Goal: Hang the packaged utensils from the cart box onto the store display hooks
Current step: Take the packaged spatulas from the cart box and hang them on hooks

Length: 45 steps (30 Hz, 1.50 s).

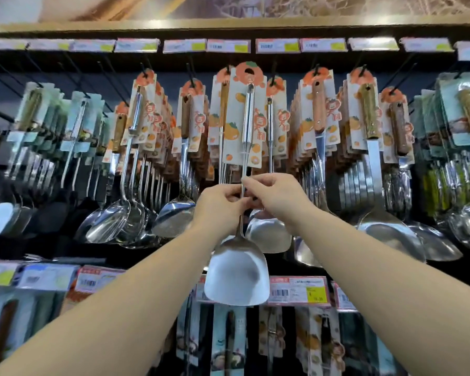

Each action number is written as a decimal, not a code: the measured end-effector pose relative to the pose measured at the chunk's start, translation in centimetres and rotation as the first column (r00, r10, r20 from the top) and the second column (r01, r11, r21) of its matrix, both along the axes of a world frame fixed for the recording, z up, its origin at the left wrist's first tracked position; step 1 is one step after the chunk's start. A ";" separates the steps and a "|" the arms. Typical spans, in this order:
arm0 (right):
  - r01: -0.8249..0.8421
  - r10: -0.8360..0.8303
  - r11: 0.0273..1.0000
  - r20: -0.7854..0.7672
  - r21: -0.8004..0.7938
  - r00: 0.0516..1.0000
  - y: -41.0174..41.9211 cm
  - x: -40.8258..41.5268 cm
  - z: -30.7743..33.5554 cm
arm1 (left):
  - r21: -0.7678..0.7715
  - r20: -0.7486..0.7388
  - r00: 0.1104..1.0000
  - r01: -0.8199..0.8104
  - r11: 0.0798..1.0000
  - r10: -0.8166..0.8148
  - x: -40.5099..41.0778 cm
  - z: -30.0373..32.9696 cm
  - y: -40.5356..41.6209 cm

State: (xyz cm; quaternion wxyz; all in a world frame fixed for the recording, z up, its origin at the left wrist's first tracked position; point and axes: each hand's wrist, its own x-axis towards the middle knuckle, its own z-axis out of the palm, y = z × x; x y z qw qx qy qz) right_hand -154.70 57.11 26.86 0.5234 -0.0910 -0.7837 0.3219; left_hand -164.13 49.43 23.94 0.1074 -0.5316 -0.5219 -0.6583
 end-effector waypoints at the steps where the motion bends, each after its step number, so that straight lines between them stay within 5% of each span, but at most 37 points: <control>1: 0.020 -0.019 0.999 -0.013 0.029 1.000 0.0 0.0 0.2 | 0.001 0.004 1.000 0.008 1.000 -0.008 0.2 0.0 0.3; 13: 0.232 -0.221 0.967 -0.098 0.111 0.970 1.8 -0.6 0.6 | 0.027 0.087 0.991 0.100 0.995 -0.102 0.5 -0.2 1.8; 16: 0.226 -0.217 0.972 -0.122 0.063 0.969 2.9 -0.9 1.4 | 0.026 0.091 0.995 0.038 0.999 -0.041 -0.7 0.0 2.0; 19: 0.264 -0.256 0.964 -0.153 0.037 0.955 3.6 -0.4 2.8 | 0.017 -0.027 0.981 -0.191 0.981 0.191 -2.5 0.1 1.6; 24: 0.370 -0.359 0.928 -0.164 0.041 0.919 4.7 -0.3 5.1 | 0.127 -0.329 0.759 -0.554 0.823 0.562 -4.8 0.0 1.0; 31: 0.400 -0.389 0.916 -0.156 0.043 0.908 5.0 -0.7 7.1 | 0.183 -0.458 0.579 -0.681 0.709 0.675 -6.1 -0.3 1.5; 45: 0.418 -0.420 0.908 -0.095 -0.038 0.903 6.6 -1.8 7.8 | 0.166 -0.475 0.610 -0.646 0.745 0.635 -7.2 -1.1 2.4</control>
